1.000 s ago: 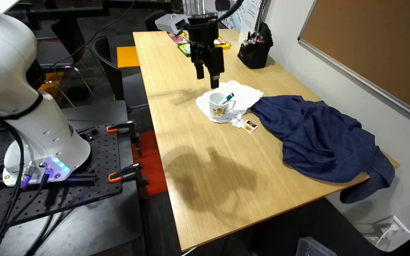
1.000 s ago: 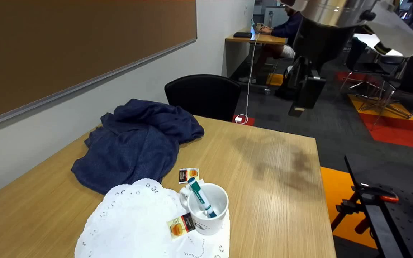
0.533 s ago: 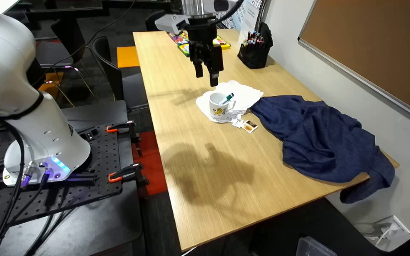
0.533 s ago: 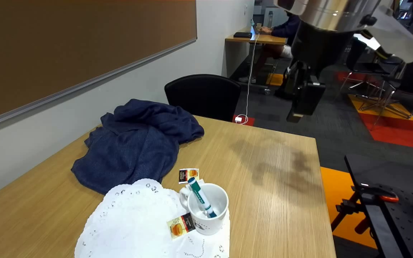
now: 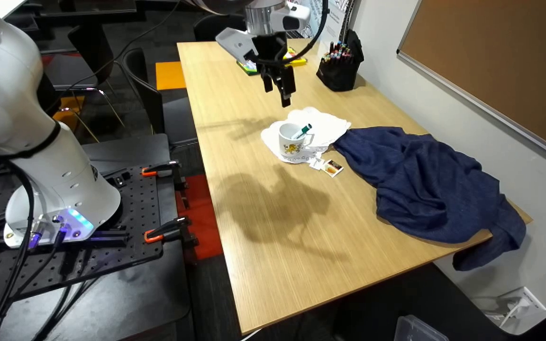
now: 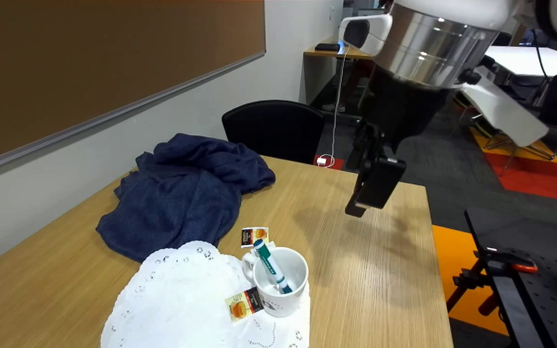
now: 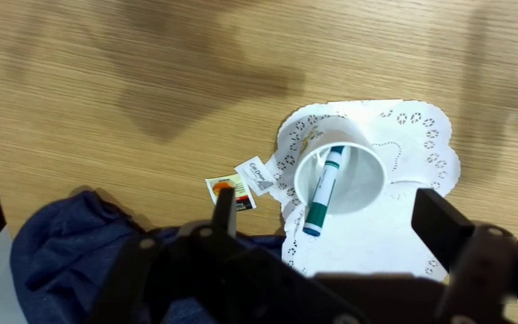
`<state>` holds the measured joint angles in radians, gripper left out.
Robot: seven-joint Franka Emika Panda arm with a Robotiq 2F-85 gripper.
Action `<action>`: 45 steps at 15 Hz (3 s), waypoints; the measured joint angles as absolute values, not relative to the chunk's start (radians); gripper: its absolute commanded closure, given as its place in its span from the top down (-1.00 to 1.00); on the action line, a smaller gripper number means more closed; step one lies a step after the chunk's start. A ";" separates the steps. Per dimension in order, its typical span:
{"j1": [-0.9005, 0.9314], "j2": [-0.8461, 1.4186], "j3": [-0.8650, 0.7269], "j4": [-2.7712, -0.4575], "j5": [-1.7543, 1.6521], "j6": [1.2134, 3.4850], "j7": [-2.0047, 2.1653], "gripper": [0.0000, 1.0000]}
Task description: Put the green marker on the table
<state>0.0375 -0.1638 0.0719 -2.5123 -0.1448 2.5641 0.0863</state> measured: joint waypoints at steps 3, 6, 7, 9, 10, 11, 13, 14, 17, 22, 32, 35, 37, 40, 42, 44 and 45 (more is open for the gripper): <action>0.043 -0.121 0.094 -2.511 -0.140 2.633 0.168 1.00; 0.043 -0.094 0.130 -2.510 -0.231 2.715 0.368 1.00; 0.041 -0.089 0.137 -2.509 -0.285 2.733 0.453 1.00; 0.016 -0.087 0.166 -2.504 -0.407 2.743 0.621 1.00; -0.001 -0.088 0.181 -2.500 -0.474 2.743 0.705 1.00; -0.014 -0.087 0.193 -2.497 -0.539 2.743 0.789 1.00; -0.020 -0.080 0.208 -2.495 -0.665 2.743 0.947 1.00; -0.020 -0.070 0.215 -2.494 -0.719 2.743 1.010 1.00; -0.017 -0.013 0.229 -2.480 -0.852 2.743 1.159 1.00; -0.017 0.102 0.222 -2.421 -1.032 2.747 1.312 0.97; -0.038 0.289 0.205 -2.301 -1.043 2.827 1.360 0.26; -0.048 0.316 0.205 -2.283 -1.007 2.833 1.359 0.28; -0.054 0.327 0.205 -2.277 -0.984 2.833 1.360 0.27; -0.060 0.337 0.205 -2.273 -0.955 2.835 1.359 0.07; -0.063 0.340 0.205 -2.273 -0.941 2.836 1.359 -0.12; -0.066 0.345 0.205 -2.273 -0.929 2.840 1.359 -0.09; -0.068 0.348 0.205 -2.273 -0.923 2.842 1.359 -0.04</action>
<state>-0.0684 0.3477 0.2046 -2.2726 -0.9230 2.8424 1.3594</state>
